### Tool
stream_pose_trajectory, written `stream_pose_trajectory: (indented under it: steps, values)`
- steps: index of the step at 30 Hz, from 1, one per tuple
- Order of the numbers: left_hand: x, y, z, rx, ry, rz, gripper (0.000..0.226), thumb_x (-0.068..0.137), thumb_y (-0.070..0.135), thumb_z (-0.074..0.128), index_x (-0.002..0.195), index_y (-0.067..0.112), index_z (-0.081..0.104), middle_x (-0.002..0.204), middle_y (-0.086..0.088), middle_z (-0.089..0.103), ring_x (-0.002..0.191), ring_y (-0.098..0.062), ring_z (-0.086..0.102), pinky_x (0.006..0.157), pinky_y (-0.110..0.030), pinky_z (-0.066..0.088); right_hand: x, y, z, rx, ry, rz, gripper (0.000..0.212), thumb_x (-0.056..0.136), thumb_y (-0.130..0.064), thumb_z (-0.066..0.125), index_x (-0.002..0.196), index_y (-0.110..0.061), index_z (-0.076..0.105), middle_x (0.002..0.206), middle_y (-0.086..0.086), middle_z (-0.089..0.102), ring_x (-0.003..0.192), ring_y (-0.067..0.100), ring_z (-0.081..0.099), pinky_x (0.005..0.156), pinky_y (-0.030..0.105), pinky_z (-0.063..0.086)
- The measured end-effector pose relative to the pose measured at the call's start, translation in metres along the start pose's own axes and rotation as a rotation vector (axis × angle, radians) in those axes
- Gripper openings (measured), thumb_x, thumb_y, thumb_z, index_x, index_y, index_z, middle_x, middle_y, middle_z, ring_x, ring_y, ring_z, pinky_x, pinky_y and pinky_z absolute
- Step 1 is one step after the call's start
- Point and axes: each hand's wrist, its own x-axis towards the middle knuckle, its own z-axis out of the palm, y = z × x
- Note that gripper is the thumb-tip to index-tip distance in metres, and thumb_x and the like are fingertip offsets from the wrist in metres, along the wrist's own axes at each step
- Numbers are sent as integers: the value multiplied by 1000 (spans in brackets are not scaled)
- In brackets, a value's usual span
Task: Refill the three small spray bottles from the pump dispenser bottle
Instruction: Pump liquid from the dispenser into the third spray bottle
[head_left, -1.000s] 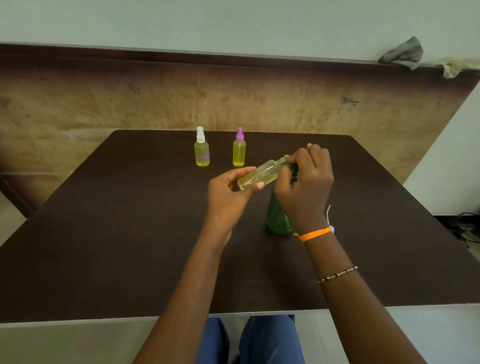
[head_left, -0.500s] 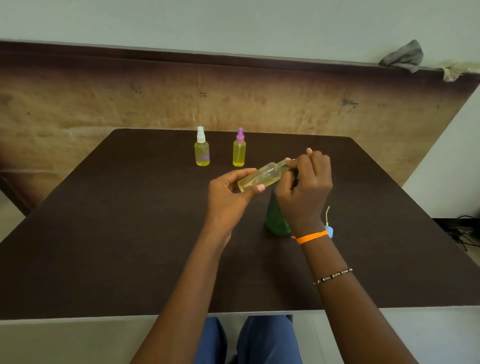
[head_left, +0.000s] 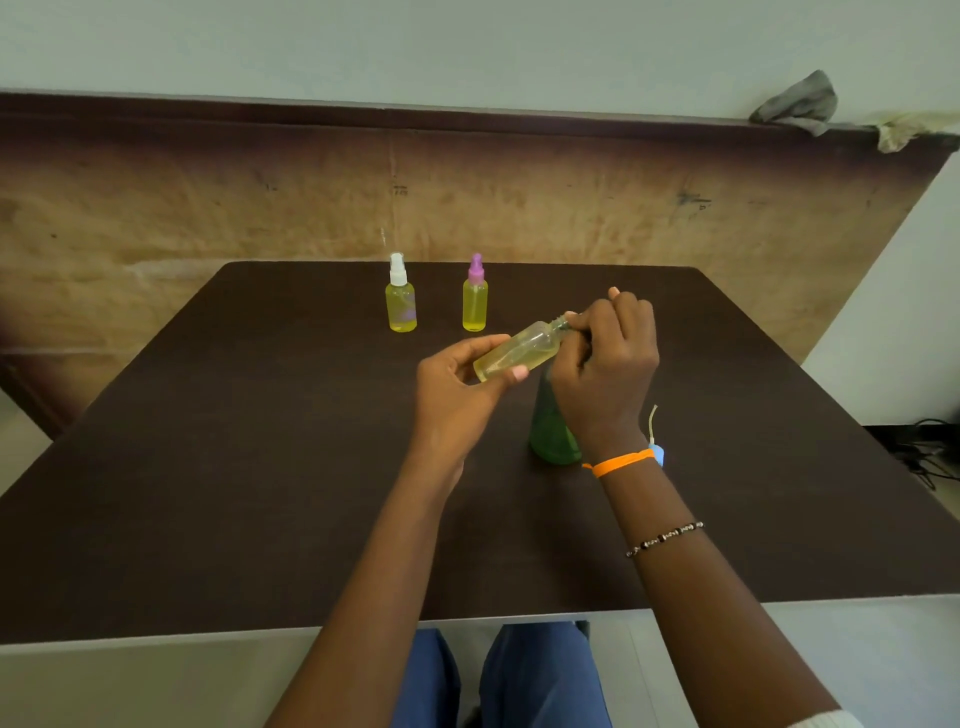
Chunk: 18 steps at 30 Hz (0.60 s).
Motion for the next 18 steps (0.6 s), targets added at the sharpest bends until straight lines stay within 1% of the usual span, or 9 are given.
stream_pose_trajectory:
  steps: [2,4,6,8,10,12,14,15,18]
  values:
    - [0,-1,-1,14,-3,3,32,73,2,75,94,25,68,95,4,72,94,-9,67,85,-26,54,-4,3,2,3,5,-8,19,78,3,44,61,2,53,66,17,51,62,33,44,72,41,46]
    - [1,0,-2,22,-1,3,32,73,2,75,97,23,68,97,3,71,94,-9,67,84,-26,54,-3,2,1,5,-5,-2,19,78,2,44,61,1,53,66,17,51,61,32,44,71,40,46]
    - [1,1,-2,13,-2,1,32,73,2,75,99,21,68,97,2,71,92,-8,67,83,-26,54,1,-2,-1,6,-32,8,17,75,1,43,61,1,53,66,16,50,62,32,44,67,39,44]
    - [1,2,-2,2,-9,2,31,74,2,75,98,21,68,96,2,72,91,-8,67,83,-26,54,7,-6,-5,-5,-65,16,16,74,-2,42,63,1,53,67,15,51,64,30,44,59,35,39]
    - [1,1,-1,-1,-7,2,31,74,3,75,99,21,68,97,1,72,93,-9,67,85,-27,54,9,-7,-7,-19,-77,32,17,75,-4,41,64,0,53,68,13,51,65,27,44,57,31,35]
    - [1,0,0,-2,-4,5,32,73,3,75,97,23,68,96,4,71,92,-7,67,82,-23,54,4,-5,-5,-27,-54,40,16,76,-2,42,64,1,53,68,15,51,65,29,45,59,34,38]
    - [1,-1,0,10,-6,8,32,73,3,75,94,25,67,93,7,71,89,-3,66,78,-19,53,-4,0,-2,-32,-18,25,17,77,2,43,64,2,54,69,19,52,63,34,46,68,39,44]
    - [2,-2,-1,21,-6,6,32,73,3,75,94,25,68,93,8,71,88,-3,66,77,-18,52,-6,2,0,-25,-4,19,18,77,3,42,63,2,54,69,19,52,63,35,47,72,39,45]
    - [3,-3,-4,36,-11,-9,34,72,4,76,100,22,68,97,4,71,93,-7,66,80,-21,53,-9,2,2,-16,7,14,17,76,3,43,63,1,54,68,18,51,61,34,45,75,37,44]
